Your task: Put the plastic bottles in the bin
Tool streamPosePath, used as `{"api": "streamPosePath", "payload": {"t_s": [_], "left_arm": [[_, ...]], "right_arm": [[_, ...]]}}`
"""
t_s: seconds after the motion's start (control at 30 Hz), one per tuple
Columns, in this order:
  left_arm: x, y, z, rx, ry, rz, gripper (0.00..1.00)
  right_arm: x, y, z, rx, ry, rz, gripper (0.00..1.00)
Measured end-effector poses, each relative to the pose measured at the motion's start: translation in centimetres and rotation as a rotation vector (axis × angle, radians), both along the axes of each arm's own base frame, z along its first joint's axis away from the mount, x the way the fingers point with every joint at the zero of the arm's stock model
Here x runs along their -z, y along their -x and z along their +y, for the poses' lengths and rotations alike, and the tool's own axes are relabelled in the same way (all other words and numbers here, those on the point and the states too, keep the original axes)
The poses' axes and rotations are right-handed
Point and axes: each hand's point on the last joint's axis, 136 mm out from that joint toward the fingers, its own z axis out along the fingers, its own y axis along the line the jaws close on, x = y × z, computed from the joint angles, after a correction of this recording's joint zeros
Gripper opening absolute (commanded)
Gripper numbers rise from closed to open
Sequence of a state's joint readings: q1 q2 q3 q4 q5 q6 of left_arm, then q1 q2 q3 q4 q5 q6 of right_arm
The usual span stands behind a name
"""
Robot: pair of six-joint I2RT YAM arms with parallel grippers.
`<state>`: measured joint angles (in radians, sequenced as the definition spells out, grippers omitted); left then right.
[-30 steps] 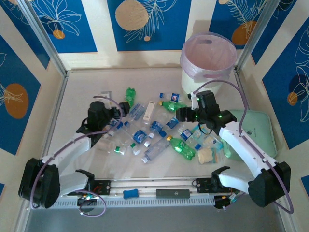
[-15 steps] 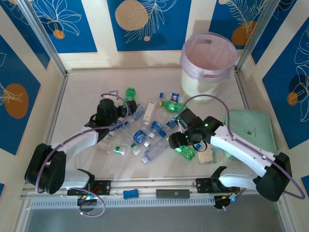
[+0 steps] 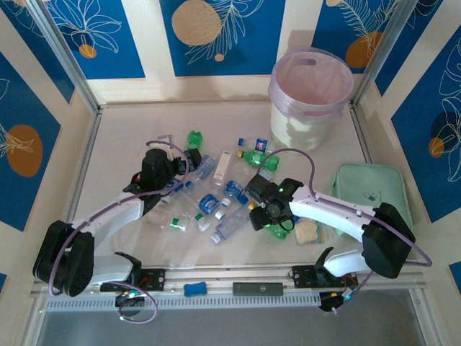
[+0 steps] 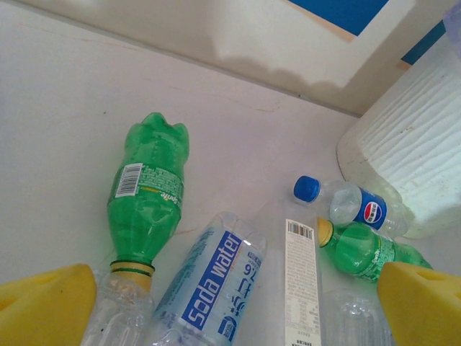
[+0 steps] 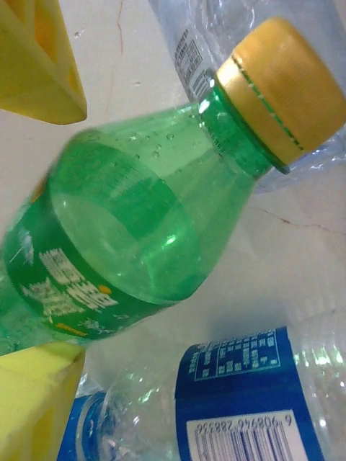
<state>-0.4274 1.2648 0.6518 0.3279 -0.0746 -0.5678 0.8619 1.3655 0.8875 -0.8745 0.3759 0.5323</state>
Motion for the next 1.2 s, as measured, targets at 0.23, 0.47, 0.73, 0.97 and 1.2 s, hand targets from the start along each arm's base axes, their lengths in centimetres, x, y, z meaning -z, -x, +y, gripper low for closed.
{"api": "streamPosePath", "payload": {"t_s": [0.23,0.47,0.73,0.97,1.2], "left_arm": [[-0.1,0.5,0.5,-0.013,-0.003,-0.005,1.0],[-0.1,0.8,0.9,-0.026,-0.008,-0.007,1.0],[0.0,0.9,1.1,-0.036,-0.013,-0.005,1.0],[0.1,1.0,1.4,-0.047,-0.018,-0.005,1.0],[0.1,1.0,1.5,-0.05,-0.02,-0.006,1.0]], "right_arm": [[1.8,-0.3,0.5,-0.012,0.033,0.013,0.78],[3.0,0.1,1.1,-0.036,0.057,0.034,0.73],[2.9,0.1,1.3,-0.048,0.057,0.024,0.53],[0.3,-0.6,1.9,-0.048,-0.023,-0.043,0.45],[-5.6,-3.9,2.4,0.034,-0.253,-0.164,0.43]]}}
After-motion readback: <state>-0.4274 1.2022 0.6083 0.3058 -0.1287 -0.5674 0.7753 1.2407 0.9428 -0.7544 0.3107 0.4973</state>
